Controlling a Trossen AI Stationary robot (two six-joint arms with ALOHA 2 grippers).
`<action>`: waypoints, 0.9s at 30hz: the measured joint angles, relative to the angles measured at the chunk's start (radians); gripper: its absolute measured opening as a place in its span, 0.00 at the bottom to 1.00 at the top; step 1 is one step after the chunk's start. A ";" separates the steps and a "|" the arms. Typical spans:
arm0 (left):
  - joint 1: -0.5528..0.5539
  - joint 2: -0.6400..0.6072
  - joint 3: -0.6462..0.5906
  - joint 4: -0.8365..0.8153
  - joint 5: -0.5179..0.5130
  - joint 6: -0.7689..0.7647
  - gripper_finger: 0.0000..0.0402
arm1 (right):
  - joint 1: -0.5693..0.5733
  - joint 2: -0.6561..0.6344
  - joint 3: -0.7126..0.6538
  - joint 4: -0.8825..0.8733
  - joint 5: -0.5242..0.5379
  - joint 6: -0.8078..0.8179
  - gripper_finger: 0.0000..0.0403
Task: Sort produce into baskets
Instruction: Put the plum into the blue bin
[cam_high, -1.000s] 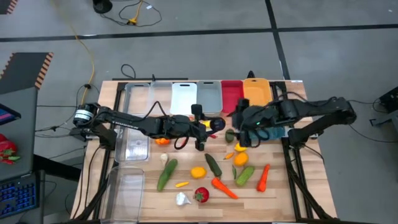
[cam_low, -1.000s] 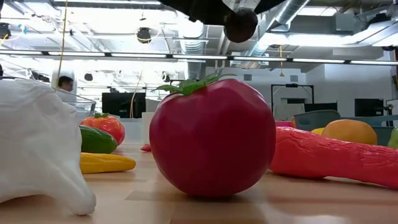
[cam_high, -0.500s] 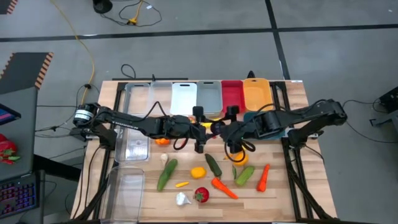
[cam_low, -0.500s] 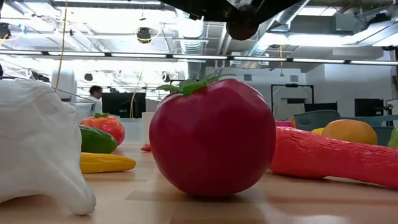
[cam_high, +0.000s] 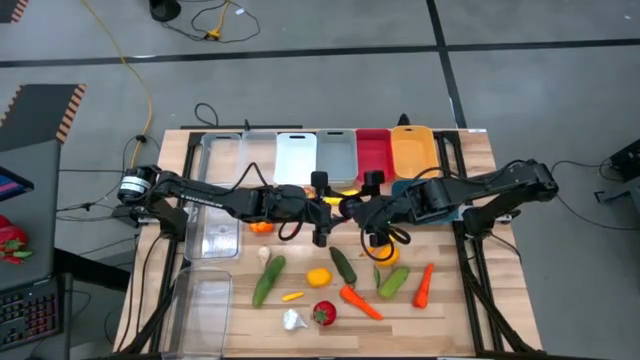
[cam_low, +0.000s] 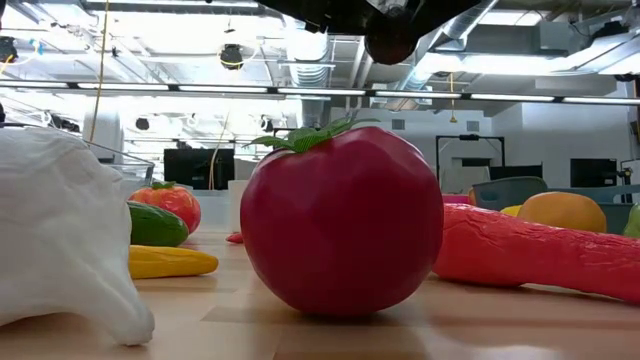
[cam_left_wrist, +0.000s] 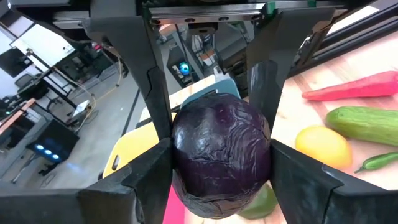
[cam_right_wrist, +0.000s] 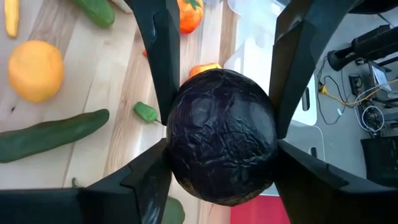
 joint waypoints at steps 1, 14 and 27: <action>0.000 0.000 0.000 0.000 0.000 -0.005 0.59 | 0.000 0.000 0.000 0.000 0.000 0.000 0.68; 0.000 -0.027 -0.001 -0.059 -0.089 -0.079 0.72 | -0.030 -0.001 0.000 -0.108 0.005 0.066 0.67; 0.000 -0.097 -0.001 -0.341 -0.086 -0.125 0.72 | -0.234 -0.001 0.000 -0.611 -0.097 0.450 0.67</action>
